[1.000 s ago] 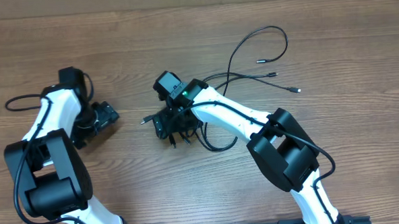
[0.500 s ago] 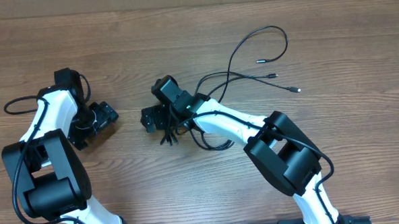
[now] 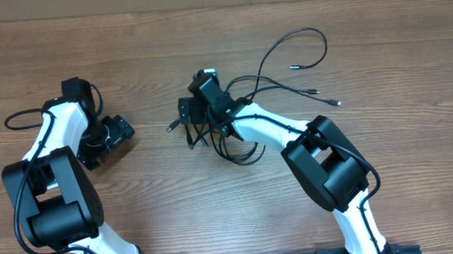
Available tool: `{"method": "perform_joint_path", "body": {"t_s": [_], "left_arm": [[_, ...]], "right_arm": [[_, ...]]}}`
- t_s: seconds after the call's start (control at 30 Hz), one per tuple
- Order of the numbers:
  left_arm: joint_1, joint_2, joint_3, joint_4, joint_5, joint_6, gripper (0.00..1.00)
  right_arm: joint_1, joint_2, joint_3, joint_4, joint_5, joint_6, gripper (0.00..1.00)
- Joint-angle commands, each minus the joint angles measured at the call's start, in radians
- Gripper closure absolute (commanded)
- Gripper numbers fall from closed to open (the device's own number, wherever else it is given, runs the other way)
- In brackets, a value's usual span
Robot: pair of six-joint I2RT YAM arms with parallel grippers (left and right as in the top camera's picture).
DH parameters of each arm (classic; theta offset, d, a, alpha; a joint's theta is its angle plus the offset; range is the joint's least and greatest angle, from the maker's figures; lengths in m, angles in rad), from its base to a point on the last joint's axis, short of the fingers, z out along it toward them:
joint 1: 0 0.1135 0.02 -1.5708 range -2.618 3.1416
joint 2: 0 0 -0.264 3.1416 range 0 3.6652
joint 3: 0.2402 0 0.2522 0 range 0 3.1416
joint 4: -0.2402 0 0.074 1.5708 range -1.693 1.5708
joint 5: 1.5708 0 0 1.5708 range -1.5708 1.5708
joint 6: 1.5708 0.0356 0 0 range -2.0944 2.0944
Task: Untangle cables
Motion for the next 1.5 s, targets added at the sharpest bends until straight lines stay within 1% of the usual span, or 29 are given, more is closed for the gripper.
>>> {"method": "perform_joint_path", "body": {"t_s": [0.0,0.03,0.1,0.2,0.23,0.3,0.33,0.37,0.4,0.47,0.5,0.57,0.63,0.77,0.8,0.9,0.93,1.0,1.03,1.07,1.1,1.13,1.23,1.33,1.4,1.43,1.47], "left_arm": [[-0.002,0.01,-0.009,-0.002,0.042,-0.017,0.0],[-0.002,0.01,-0.009,-0.002,0.042,-0.017,0.0],[-0.002,0.01,-0.009,-0.002,0.042,-0.017,0.0],[-0.002,0.01,-0.009,-0.002,0.042,-0.017,0.0],[-0.002,0.01,-0.009,-0.002,0.042,-0.017,0.0],[-0.002,0.01,-0.009,-0.002,0.044,-0.017,0.0],[-0.002,0.01,-0.009,-0.002,0.053,-0.017,0.0],[-0.002,0.01,-0.009,-0.002,0.053,-0.017,0.0],[-0.002,0.01,-0.009,-0.002,0.053,-0.017,0.0],[-0.002,0.01,-0.009,-0.002,0.053,-0.017,0.0],[-0.002,0.01,-0.009,-0.002,0.053,-0.017,0.0],[-0.002,0.01,-0.009,-0.002,0.053,-0.017,0.0],[-0.002,0.01,-0.009,-0.002,0.053,-0.017,0.0],[-0.002,0.01,-0.009,-0.003,0.053,-0.017,0.0],[-0.002,0.01,-0.009,-0.003,0.053,-0.017,0.0],[-0.002,0.01,-0.009,-0.002,0.061,-0.017,0.0],[-0.002,0.01,-0.009,-0.003,0.061,-0.017,0.01],[-0.002,0.01,-0.009,-0.003,0.072,-0.016,0.0],[-0.002,0.01,-0.009,-0.002,0.079,-0.015,0.0],[-0.002,0.01,-0.009,-0.002,0.079,-0.013,0.0],[-0.002,0.01,-0.009,-0.002,0.079,-0.013,0.0],[-0.002,0.01,-0.009,-0.002,0.079,-0.013,0.0],[-0.002,0.01,-0.009,-0.002,0.079,-0.013,0.0],[-0.003,0.01,-0.009,-0.002,0.079,-0.013,0.0],[-0.003,0.01,-0.009,-0.001,0.079,-0.013,0.0],[-0.002,0.01,-0.009,-0.001,0.079,-0.013,0.0],[-0.002,0.01,-0.009,-0.001,0.079,-0.013,0.0]], "right_arm": [[-0.029,0.013,-0.003,0.01,-0.073,-0.003,0.0],[-0.034,0.006,0.005,-0.002,-0.123,-0.016,0.0],[-0.057,-0.039,0.047,-0.095,-0.224,-0.019,0.0],[-0.092,-0.128,0.118,-0.287,-0.237,-0.02,0.0],[-0.109,-0.178,0.15,-0.404,-0.237,-0.02,0.0],[-0.121,-0.22,0.161,-0.508,-0.237,-0.042,0.0],[-0.127,-0.254,0.161,-0.612,-0.236,-0.1,0.0],[-0.128,-0.261,0.161,-0.658,-0.236,-0.129,0.0],[-0.128,-0.263,0.161,-0.742,-0.237,-0.178,0.0],[-0.128,-0.259,0.149,-0.806,-0.235,-0.241,0.0],[-0.119,-0.257,0.127,-0.84,-0.233,-0.303,0.0],[-0.111,-0.257,0.098,-0.845,-0.229,-0.346,0.0],[-0.096,-0.257,0.054,-0.836,-0.191,-0.354,0.0],[-0.095,-0.257,-0.032,-0.808,-0.052,-0.354,0.0],[-0.098,-0.257,-0.048,-0.789,-0.053,-0.354,0.0],[-0.092,-0.257,-0.127,-0.671,-0.06,-0.36,0.04],[-0.085,-0.257,-0.151,-0.64,-0.062,-0.389,0.04],[-0.062,-0.257,-0.188,-0.598,-0.06,-0.512,0.04],[-0.052,-0.257,-0.191,-0.595,-0.06,-0.557,0.02],[-0.048,-0.257,-0.191,-0.595,-0.06,-0.563,0.0],[-0.04,-0.259,-0.19,-0.596,-0.061,-0.563,0.02],[-0.038,-0.259,-0.189,-0.596,-0.06,-0.563,0.07],[-0.038,-0.259,-0.188,-0.594,-0.06,-0.601,0.08],[-0.04,-0.259,-0.188,-0.597,-0.062,-0.724,0.18],[-0.031,-0.259,-0.191,-0.626,-0.089,-0.864,0.25],[-0.029,-0.259,-0.202,-0.625,-0.105,-0.899,0.28],[-0.028,-0.259,-0.213,-0.621,-0.116,-0.916,0.29]]}}
